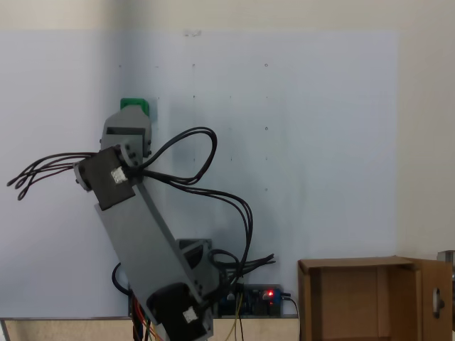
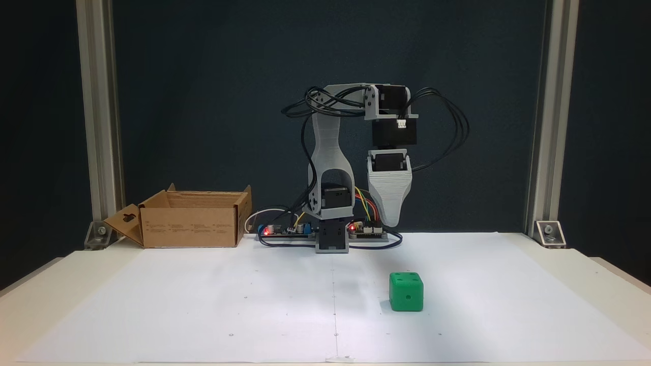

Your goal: Grasp a green dice and put it in the bin.

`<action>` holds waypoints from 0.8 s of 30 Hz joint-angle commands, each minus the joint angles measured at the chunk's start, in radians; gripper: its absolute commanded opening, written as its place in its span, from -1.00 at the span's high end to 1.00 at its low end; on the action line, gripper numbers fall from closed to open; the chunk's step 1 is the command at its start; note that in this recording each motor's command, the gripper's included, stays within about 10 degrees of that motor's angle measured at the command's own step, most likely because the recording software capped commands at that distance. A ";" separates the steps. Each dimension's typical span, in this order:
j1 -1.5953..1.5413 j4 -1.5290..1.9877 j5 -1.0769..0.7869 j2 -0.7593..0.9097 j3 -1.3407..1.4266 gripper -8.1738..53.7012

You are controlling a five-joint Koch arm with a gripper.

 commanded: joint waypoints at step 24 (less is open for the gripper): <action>-0.023 -0.051 0.110 -0.034 -0.193 -0.66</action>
